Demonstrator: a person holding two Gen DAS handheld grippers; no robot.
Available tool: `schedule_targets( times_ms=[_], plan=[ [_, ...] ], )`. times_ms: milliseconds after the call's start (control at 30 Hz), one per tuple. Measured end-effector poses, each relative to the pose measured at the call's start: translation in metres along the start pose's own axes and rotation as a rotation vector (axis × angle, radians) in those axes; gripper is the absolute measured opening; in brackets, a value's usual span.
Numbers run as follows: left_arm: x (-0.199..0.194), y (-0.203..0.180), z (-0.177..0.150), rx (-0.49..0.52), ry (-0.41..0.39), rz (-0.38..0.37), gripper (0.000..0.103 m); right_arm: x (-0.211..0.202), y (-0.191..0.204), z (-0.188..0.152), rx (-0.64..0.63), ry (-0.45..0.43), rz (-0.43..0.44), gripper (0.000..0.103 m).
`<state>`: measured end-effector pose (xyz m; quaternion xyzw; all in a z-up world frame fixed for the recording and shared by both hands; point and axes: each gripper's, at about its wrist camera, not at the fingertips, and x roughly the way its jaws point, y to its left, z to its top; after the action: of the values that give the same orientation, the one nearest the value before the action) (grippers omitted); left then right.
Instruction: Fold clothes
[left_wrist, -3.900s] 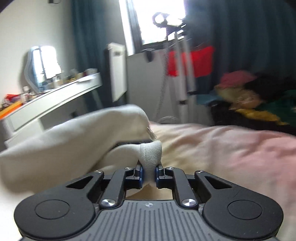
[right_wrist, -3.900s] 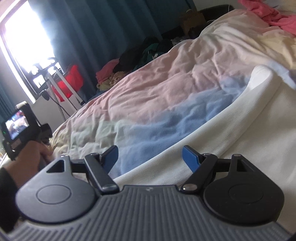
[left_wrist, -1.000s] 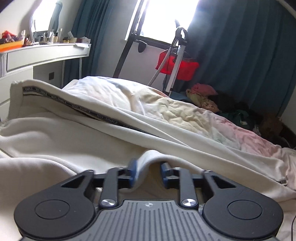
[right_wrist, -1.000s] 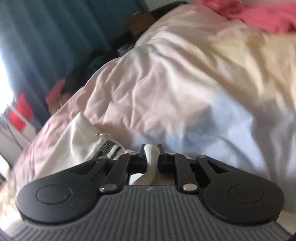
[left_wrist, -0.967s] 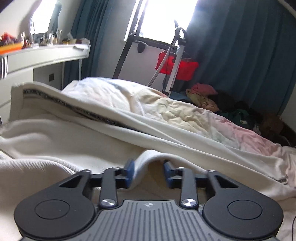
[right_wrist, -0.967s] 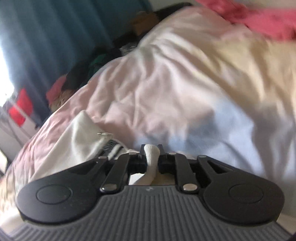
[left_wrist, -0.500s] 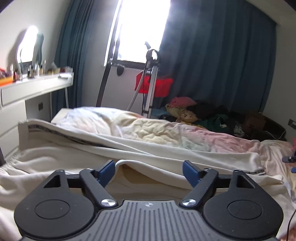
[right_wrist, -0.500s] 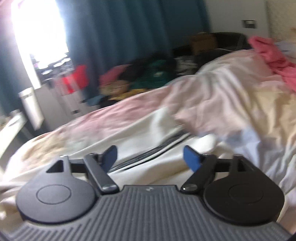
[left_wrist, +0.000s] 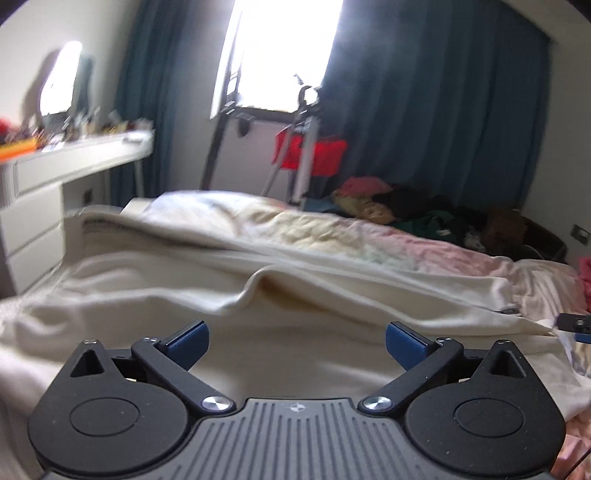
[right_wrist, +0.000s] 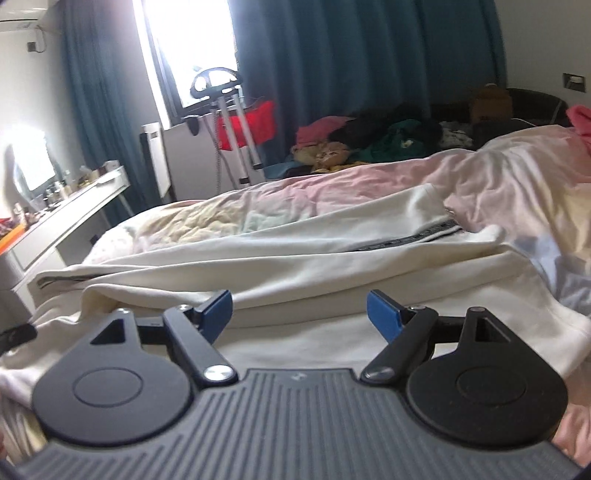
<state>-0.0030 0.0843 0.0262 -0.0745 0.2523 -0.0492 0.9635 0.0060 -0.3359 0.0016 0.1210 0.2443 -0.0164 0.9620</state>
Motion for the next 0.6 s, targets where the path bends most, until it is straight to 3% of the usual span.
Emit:
schedule_targets(
  times_ms=[100, 267, 400, 600],
  plan=[
    [-0.002, 0.028, -0.003, -0.092, 0.032, 0.068, 0.103, 0.000, -0.001, 0.002, -0.011, -0.016, -0.029, 0.082],
    [-0.011, 0.095, 0.005, -0.342, 0.084, 0.261, 0.103, 0.003, -0.010, 0.000, 0.021, 0.016, -0.029, 0.082],
    [-0.018, 0.162, 0.004, -0.653, 0.168, 0.360, 0.103, 0.004, -0.018, -0.003, 0.041, 0.030, -0.034, 0.082],
    [-0.019, 0.232, -0.005, -0.933, 0.255, 0.399, 0.099, 0.000, -0.034, -0.001, 0.101, 0.024, -0.029, 0.082]
  ],
)
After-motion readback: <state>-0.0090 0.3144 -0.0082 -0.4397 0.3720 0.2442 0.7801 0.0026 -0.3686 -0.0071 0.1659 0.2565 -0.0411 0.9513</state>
